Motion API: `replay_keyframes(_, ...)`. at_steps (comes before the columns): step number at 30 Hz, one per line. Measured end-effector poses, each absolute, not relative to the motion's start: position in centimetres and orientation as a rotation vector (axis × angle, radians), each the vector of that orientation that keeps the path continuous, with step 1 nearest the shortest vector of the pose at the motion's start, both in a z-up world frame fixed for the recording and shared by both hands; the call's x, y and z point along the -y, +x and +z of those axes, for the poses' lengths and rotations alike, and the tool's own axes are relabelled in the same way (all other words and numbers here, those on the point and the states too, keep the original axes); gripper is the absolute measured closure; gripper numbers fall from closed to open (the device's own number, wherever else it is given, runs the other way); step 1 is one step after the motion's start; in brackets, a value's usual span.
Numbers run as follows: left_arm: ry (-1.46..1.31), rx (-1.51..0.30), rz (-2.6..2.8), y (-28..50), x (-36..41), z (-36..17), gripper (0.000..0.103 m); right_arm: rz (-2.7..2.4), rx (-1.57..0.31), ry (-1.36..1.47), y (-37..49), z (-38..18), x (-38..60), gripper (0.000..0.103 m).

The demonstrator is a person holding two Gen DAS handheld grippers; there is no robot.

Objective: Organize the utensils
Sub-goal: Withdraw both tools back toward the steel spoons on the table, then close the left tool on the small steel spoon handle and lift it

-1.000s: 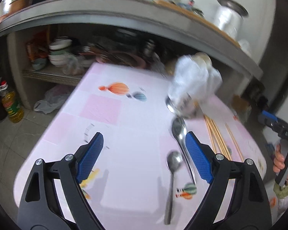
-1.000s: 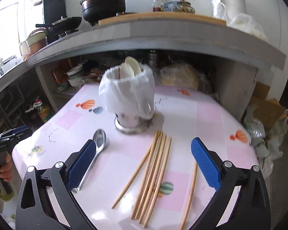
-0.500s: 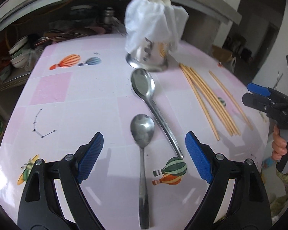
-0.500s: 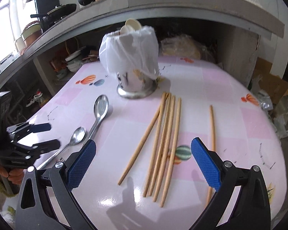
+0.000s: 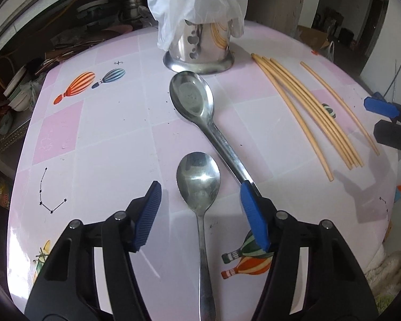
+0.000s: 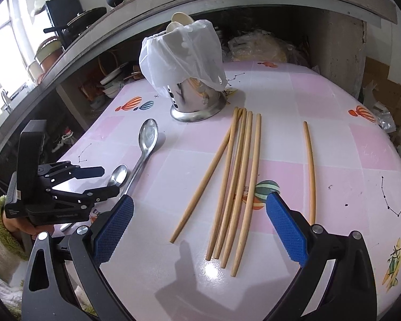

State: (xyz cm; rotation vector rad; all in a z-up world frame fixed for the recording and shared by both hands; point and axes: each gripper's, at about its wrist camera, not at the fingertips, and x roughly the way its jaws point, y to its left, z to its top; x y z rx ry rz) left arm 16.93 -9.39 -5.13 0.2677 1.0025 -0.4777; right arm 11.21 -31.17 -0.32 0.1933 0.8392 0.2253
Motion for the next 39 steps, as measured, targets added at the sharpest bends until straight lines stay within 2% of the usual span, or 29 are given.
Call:
replay_keyframes(5,0.293,-1.034,-0.463,17.6,10.1,-5.7,0.052,0.233,-0.831,0.195,11.3,-0.3,31.3,0.006)
replay_keyframes(23,0.294,-1.069,-0.446,18.9,11.0,-5.8,0.052,0.245,-0.821,0.214,11.4,-0.2,31.8,0.006)
replay_keyframes(32,0.29,-1.073,-0.428,19.1,11.2,-5.7,0.068,0.242,-0.815,0.219,11.2,0.0,31.8,0.006)
replay_keyframes(39,0.286,-1.071,-0.416,19.0,11.4,-5.7,0.068,0.238,-0.814,0.221,11.2,0.1,31.9,0.006)
